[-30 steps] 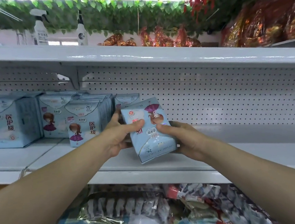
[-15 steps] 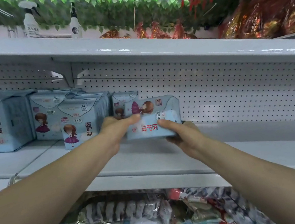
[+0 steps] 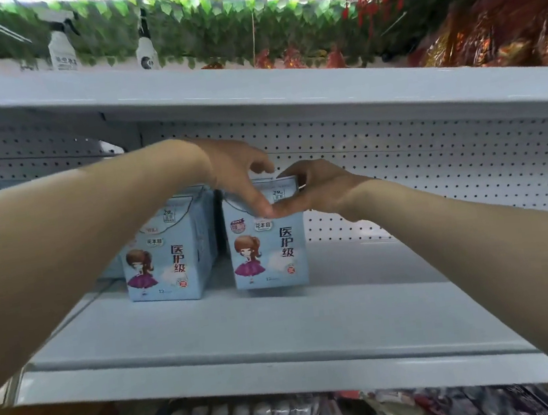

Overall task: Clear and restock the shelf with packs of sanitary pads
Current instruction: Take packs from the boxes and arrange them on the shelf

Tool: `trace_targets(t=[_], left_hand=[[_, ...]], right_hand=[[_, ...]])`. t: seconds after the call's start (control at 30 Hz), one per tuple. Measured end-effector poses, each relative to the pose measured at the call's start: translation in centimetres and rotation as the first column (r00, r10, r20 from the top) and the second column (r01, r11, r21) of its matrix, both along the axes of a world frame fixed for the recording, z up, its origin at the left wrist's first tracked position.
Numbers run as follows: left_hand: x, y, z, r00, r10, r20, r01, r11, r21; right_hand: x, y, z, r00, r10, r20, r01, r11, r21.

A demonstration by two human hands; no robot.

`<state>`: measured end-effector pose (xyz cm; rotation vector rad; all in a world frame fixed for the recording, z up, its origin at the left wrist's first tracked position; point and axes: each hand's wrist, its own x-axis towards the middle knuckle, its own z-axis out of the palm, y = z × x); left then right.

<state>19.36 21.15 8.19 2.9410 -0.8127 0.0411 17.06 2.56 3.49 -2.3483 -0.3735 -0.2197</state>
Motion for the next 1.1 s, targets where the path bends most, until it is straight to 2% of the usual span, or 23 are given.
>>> trace_targets(t=[0.13, 0.4, 0.7, 0.8, 0.93, 1.1], left_hand=[[2.1, 0.8, -0.3, 0.997, 0.059, 0.046, -0.063, 0.994, 0.094], [5.0, 1.6, -2.3, 0.999, 0.038, -0.011, -0.038, 0.999, 0.027], [7.1, 0.9, -4.1, 0.986, 0.095, 0.14, -0.107, 0.991, 0.082], [7.8, 1.0, -4.5, 0.973, 0.13, 0.19, -0.155, 0.98, 0.122], [7.9, 1.1, -4.7, 0.983, 0.124, 0.137, -0.14, 0.983, 0.115], [7.8, 1.1, -4.4, 0.963, 0.15, 0.222, -0.18, 0.976, 0.12]], right_hand=[[2.1, 1.1, 0.5, 0.999, 0.043, 0.026, -0.042, 0.998, -0.042], [6.1, 0.9, 0.0, 0.998, 0.062, 0.025, -0.058, 0.988, -0.143], [8.3, 0.5, -2.1, 0.983, 0.089, 0.159, -0.018, 0.915, -0.403], [8.6, 0.3, -2.5, 0.982, 0.048, 0.182, 0.029, 0.918, -0.395], [8.8, 0.2, -2.8, 0.985, 0.022, 0.171, 0.037, 0.943, -0.332], [9.3, 0.9, -3.0, 0.983, 0.013, 0.182, 0.042, 0.954, -0.295]])
